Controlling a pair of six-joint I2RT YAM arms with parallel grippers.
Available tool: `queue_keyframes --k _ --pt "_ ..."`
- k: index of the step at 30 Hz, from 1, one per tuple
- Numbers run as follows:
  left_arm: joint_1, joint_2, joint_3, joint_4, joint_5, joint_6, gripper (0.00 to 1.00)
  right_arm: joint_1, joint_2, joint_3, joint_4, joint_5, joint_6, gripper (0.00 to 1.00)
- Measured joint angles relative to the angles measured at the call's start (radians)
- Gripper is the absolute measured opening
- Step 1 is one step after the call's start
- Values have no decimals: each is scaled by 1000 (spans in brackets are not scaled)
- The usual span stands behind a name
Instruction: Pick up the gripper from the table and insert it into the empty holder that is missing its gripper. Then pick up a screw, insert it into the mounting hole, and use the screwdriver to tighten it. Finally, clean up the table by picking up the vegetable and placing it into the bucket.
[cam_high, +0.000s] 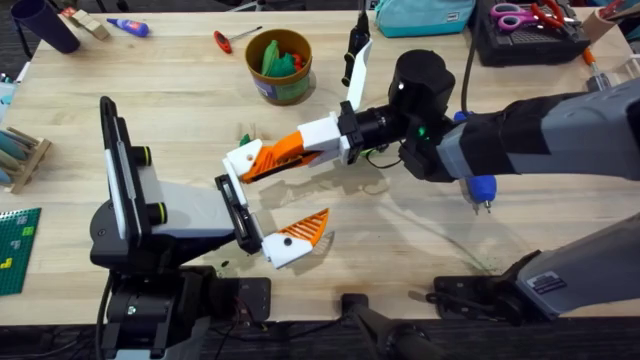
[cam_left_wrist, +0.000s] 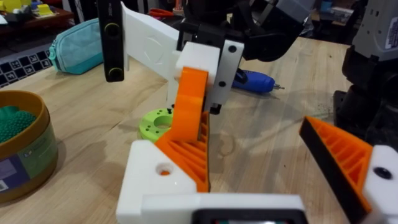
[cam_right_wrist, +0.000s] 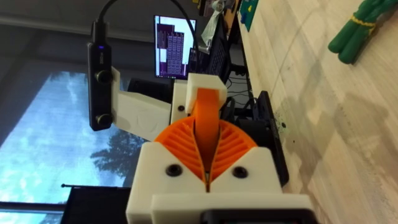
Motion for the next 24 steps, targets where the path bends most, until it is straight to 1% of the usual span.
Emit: queue_keyframes --k 14,16,19,24 --pt "1 3 1 1 -1 -8 988 -7 0 0 -6 -10 14 8" --pt "0 3 2 1 2 -8 988 -20 0 0 -6 -18 15 8" --pt "0 3 2 1 2 -7 986 -65 0 1 -10 -51 15 10" --pt "0 3 2 1 2 -7 986 -70 0 1 -13 -76 15 9"
